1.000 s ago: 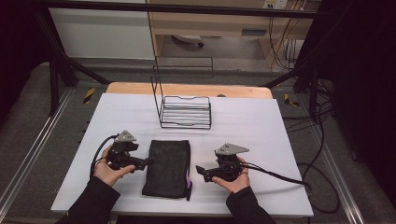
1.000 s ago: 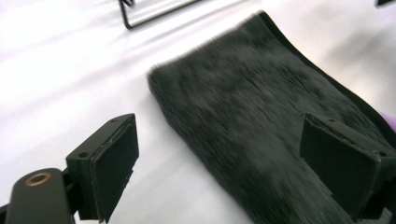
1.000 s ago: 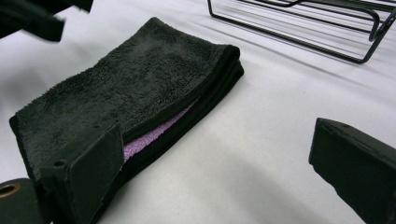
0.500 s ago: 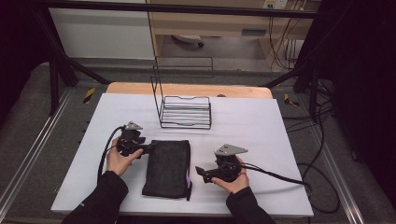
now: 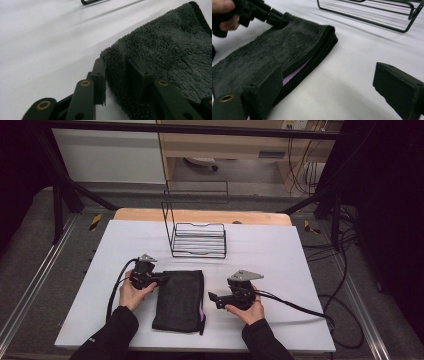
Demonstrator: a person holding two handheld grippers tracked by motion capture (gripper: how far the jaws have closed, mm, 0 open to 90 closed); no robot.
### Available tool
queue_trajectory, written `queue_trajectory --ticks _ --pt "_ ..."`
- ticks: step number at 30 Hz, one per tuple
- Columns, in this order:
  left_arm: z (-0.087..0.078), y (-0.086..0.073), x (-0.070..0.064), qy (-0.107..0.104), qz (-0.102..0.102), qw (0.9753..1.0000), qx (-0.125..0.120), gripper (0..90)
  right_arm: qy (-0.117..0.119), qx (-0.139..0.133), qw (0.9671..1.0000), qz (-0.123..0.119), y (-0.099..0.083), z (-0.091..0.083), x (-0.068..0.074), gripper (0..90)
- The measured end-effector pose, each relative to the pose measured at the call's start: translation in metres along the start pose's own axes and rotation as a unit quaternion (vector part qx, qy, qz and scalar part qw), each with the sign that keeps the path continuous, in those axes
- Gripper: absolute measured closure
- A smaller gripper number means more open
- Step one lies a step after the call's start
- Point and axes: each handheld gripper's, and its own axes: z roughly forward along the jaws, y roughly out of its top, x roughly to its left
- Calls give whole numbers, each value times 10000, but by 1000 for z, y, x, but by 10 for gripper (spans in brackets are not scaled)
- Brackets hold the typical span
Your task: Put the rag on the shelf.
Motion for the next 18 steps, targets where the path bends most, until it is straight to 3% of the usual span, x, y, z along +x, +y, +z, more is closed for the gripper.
queue_trajectory --ticks 3,11,18 --pt "0 -1 0 -40 -7 10000 -10 711 -198 42 9998 62 8 7 -3 135" --pt "0 -2 -3 14 66 10000 -53 739 -42 122 9997 222 35 48 6 213" --pt "0 -2 -4 38 118 9999 -64 745 -186 333 9989 261 31 79 1 360"
